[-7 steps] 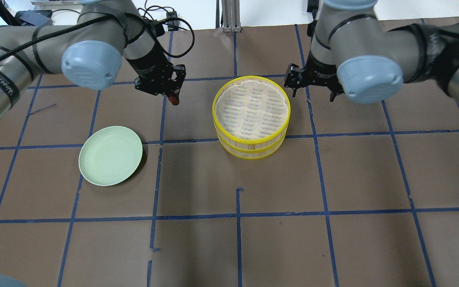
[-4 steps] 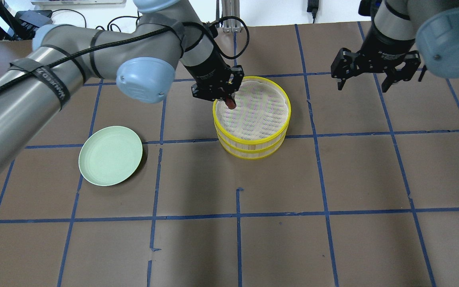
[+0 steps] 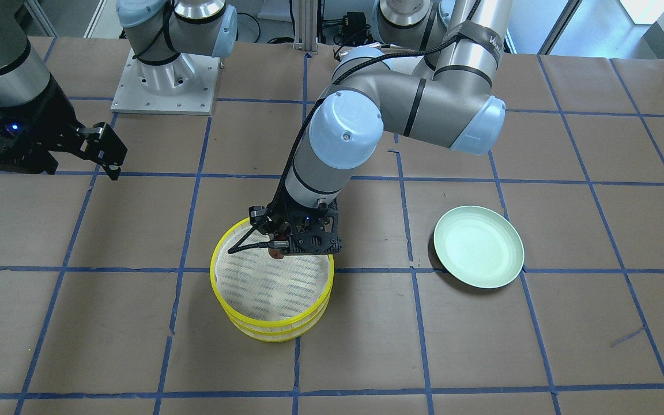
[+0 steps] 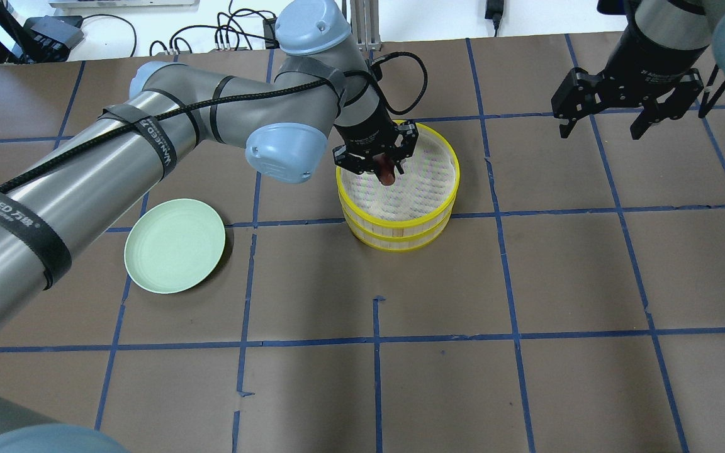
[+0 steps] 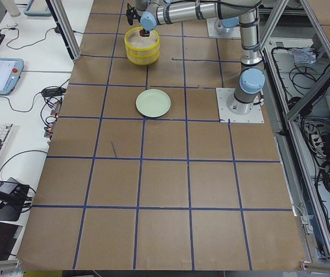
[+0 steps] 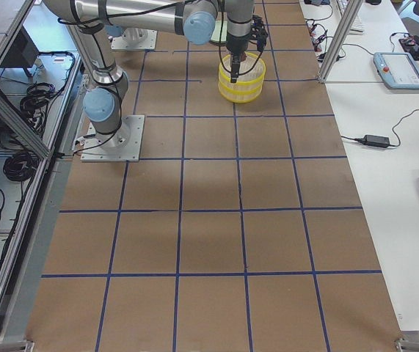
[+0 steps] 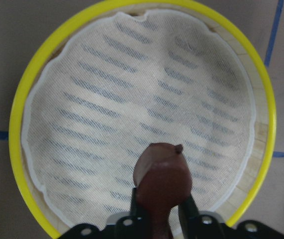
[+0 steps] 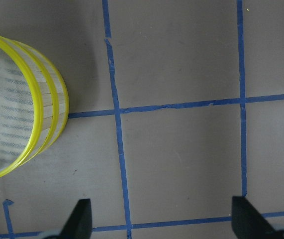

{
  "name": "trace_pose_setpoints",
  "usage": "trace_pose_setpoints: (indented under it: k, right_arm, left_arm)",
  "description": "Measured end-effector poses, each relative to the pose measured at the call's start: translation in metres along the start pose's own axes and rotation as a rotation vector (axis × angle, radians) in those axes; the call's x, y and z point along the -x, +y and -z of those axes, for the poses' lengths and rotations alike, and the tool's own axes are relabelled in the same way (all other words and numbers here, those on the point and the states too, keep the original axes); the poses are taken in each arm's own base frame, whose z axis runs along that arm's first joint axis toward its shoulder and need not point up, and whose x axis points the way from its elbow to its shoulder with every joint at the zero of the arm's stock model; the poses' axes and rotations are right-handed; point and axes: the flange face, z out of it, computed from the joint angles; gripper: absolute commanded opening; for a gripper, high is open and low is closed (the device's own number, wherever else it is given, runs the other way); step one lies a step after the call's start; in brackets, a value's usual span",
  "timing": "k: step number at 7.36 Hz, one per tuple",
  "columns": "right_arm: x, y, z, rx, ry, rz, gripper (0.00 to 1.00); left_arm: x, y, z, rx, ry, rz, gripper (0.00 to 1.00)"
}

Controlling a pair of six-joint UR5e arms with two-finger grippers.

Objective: Place buns in different layers of steamer

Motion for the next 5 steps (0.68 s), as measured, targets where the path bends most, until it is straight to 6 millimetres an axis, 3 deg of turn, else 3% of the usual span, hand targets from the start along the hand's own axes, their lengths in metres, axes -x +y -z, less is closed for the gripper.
trace_pose_setpoints:
  k: [2,5]
  right_arm:
    - [0.001,-0.001,0.007,-0.014,-0.010,0.001,1.00]
    - [0.002,-0.002,0.009,-0.021,-0.016,0.002,1.00]
  left_arm:
    - [0.001,-0.004,-0.004,-0.022,-0.014,-0.003,0.84]
    - [0.001,0.004,0.039,-0.080,-0.008,-0.028,0.91]
